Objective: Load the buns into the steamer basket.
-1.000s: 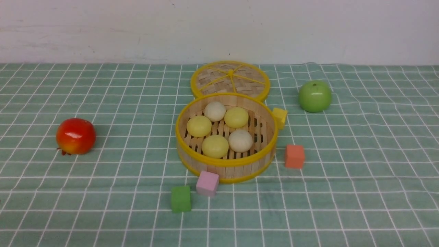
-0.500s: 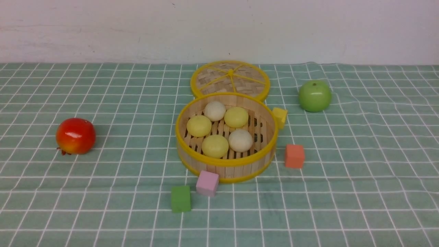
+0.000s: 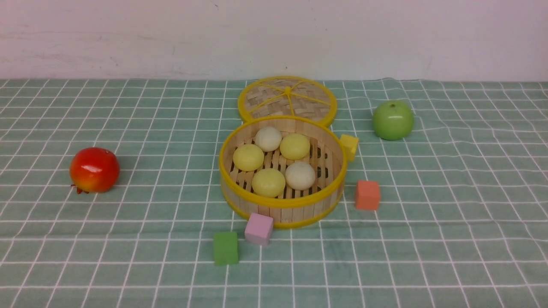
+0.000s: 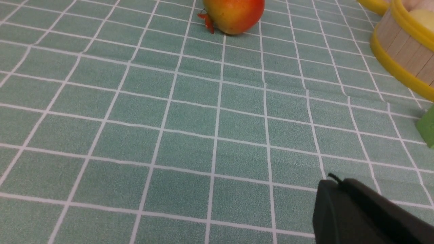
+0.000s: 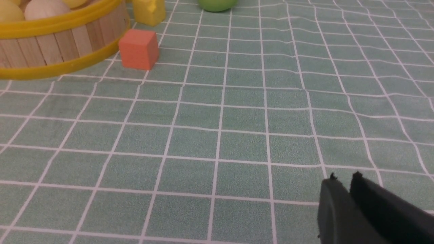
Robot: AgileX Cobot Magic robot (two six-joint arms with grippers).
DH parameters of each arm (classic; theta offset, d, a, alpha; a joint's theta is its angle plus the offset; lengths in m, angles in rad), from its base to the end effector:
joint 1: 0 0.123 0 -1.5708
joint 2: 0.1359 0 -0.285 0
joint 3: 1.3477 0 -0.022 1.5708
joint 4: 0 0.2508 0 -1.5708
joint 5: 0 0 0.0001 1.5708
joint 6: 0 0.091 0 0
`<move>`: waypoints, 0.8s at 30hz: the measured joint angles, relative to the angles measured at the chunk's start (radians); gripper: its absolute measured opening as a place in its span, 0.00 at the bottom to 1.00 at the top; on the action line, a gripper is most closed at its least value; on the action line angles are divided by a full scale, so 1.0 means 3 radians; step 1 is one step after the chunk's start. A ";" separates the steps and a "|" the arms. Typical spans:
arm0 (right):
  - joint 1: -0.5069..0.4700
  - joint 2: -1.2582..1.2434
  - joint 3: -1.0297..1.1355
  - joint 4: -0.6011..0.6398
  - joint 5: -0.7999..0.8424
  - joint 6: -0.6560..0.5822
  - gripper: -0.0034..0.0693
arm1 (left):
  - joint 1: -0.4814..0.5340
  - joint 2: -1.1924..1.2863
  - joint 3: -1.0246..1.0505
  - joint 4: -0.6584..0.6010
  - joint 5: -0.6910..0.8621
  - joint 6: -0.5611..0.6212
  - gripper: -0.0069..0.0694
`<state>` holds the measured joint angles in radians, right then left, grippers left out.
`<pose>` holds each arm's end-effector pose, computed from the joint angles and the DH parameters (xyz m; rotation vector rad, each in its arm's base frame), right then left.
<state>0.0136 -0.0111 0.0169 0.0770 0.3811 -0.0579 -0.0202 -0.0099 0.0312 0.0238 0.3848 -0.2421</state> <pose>0.0523 0.0033 0.1739 -0.0198 1.8695 0.0455 0.0525 -0.0002 0.1687 -0.1949 1.8825 -0.1556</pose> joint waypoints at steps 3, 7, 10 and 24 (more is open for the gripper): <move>0.0000 0.0000 0.0000 0.0000 0.0000 0.0000 0.15 | 0.0000 0.0000 0.0000 0.0000 0.0000 0.0000 0.07; 0.0000 0.0000 0.0000 0.0000 0.0000 0.0000 0.16 | 0.0000 0.0000 0.0000 0.0000 0.0000 0.0000 0.07; 0.0000 0.0000 0.0000 0.0000 0.0000 0.0000 0.16 | 0.0000 0.0000 0.0000 0.0000 0.0000 0.0000 0.07; 0.0000 0.0000 0.0000 0.0000 0.0000 0.0000 0.18 | 0.0000 0.0000 0.0000 0.0000 0.0000 0.0000 0.07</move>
<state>0.0136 -0.0111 0.0169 0.0770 0.3811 -0.0579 -0.0202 -0.0099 0.0312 0.0238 0.3848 -0.2421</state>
